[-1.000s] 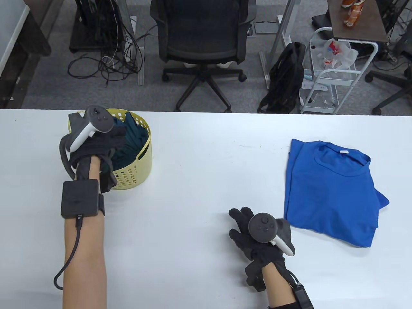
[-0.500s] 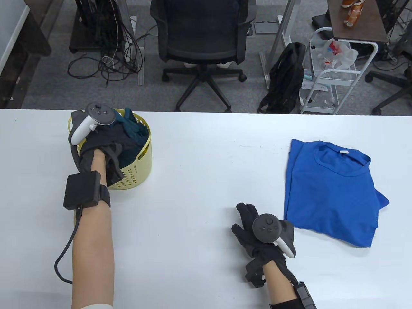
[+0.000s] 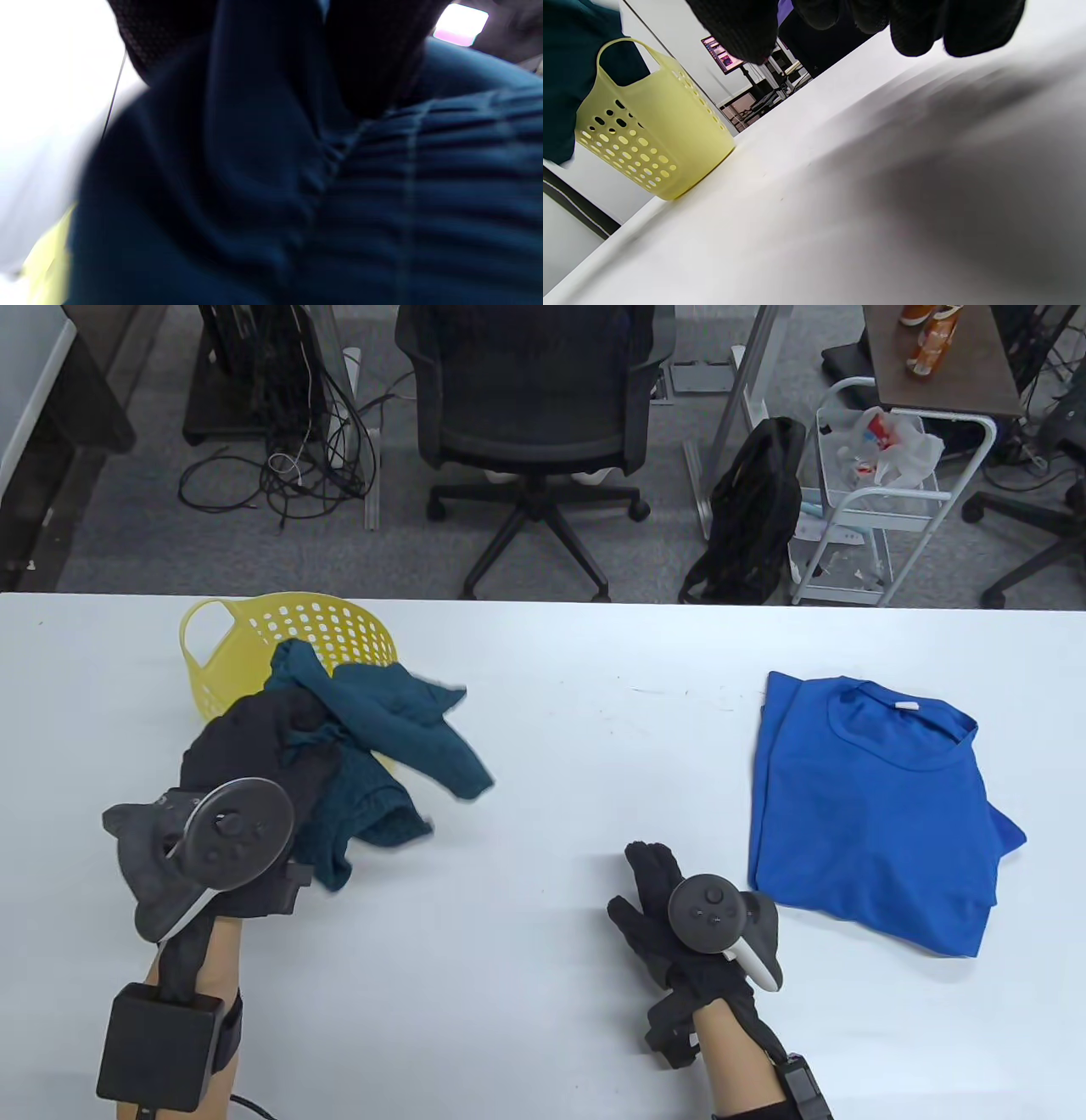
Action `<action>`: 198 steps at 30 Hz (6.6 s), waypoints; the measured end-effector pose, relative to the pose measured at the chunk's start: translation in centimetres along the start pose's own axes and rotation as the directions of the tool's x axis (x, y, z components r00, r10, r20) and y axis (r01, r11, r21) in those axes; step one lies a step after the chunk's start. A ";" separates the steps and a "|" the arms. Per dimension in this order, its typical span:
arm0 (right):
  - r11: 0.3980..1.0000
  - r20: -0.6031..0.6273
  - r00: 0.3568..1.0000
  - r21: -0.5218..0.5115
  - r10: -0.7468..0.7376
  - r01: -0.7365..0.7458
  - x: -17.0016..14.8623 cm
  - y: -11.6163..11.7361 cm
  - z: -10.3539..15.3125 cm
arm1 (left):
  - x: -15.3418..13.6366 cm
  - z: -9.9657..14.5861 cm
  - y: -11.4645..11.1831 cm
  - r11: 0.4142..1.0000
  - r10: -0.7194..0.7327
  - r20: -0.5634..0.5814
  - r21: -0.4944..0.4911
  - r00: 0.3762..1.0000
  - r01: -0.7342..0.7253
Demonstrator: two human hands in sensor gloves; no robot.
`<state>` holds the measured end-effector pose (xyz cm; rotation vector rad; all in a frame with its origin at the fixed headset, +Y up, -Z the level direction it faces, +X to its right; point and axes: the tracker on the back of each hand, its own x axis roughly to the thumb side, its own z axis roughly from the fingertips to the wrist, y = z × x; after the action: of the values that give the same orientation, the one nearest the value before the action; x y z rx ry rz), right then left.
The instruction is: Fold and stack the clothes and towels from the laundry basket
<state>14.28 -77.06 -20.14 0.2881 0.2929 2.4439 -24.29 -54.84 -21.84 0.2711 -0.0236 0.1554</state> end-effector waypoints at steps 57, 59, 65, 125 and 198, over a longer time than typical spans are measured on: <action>0.556 0.422 0.458 0.141 -0.782 0.819 2.7 -2.6 0.7 | 7.8 7.3 -21.3 0.124 0.880 -0.191 -0.792 0.435 -0.598; 0.545 0.374 0.488 0.057 -0.789 0.837 1.6 -2.7 0.6 | 7.6 7.6 -21.5 0.114 0.897 -0.194 -0.767 0.398 -0.631; 0.073 0.248 0.010 0.247 -0.969 0.966 1.9 -0.8 0.1 | 8.3 8.1 -22.9 -0.071 0.943 -0.258 -0.771 0.209 -0.633; 0.708 0.143 0.695 0.215 -0.705 0.673 3.3 -2.6 1.8 | 8.2 8.7 -13.7 0.862 0.508 0.171 -0.093 0.844 -0.499; 0.927 -0.196 0.917 -0.079 0.347 -0.367 -3.3 -6.6 4.1 | 8.8 10.1 -20.2 0.911 0.034 0.349 -0.395 0.936 0.114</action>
<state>21.74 -73.53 -18.57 0.0735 0.1873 2.8447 -12.50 -75.44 -17.09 -0.1275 -0.4019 0.0551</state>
